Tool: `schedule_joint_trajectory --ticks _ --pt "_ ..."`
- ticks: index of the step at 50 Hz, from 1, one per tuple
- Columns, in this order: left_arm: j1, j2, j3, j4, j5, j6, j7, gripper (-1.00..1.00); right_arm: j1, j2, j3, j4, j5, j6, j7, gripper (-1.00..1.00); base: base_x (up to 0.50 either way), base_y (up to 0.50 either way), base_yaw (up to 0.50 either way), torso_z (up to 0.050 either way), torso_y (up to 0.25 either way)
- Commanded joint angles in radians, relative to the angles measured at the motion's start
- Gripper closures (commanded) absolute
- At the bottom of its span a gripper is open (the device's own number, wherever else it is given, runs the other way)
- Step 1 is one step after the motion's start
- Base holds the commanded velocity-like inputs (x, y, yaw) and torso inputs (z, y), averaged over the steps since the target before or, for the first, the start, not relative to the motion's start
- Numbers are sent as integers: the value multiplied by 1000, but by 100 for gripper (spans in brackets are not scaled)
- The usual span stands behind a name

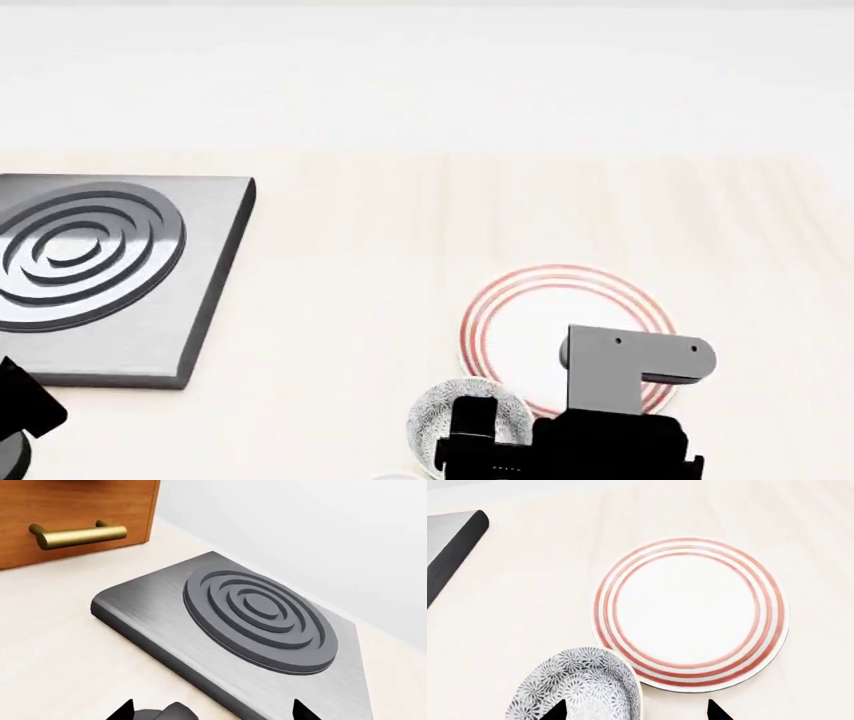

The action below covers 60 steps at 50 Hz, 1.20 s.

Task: Pick the akita bowl between the plate and the ramekin and place it on the plate.

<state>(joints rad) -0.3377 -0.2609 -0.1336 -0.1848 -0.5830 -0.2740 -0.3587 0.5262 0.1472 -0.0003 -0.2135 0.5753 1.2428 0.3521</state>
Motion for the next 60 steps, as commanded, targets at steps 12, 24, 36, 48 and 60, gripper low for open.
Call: schedule_joint_trajectory --ticks 12,24,36,48,60 --pt "2 1 9 -17 -16 7 -1 -100 6 -7 9 91 15 -34 -12 -100 0 0 0 -1 0" --pt "6 -1 11 -6 -20 4 -8 -100 22 -19 25 154 15 -84 -13 -100 0 0 0 0 0" --pt "6 -3 14 -9 -22 7 -9 -100 47 -22 11 248 13 -109 -28 -100 0 0 0 0 0" --pt "3 -3 17 -19 -23 14 -9 -100 47 -15 -7 272 24 -105 -39 -100 0 0 0 0 0" --pt "4 -4 19 -17 -25 15 -12 -100 49 -14 -19 324 19 -147 -52 -100 0 0 0 -1 0"
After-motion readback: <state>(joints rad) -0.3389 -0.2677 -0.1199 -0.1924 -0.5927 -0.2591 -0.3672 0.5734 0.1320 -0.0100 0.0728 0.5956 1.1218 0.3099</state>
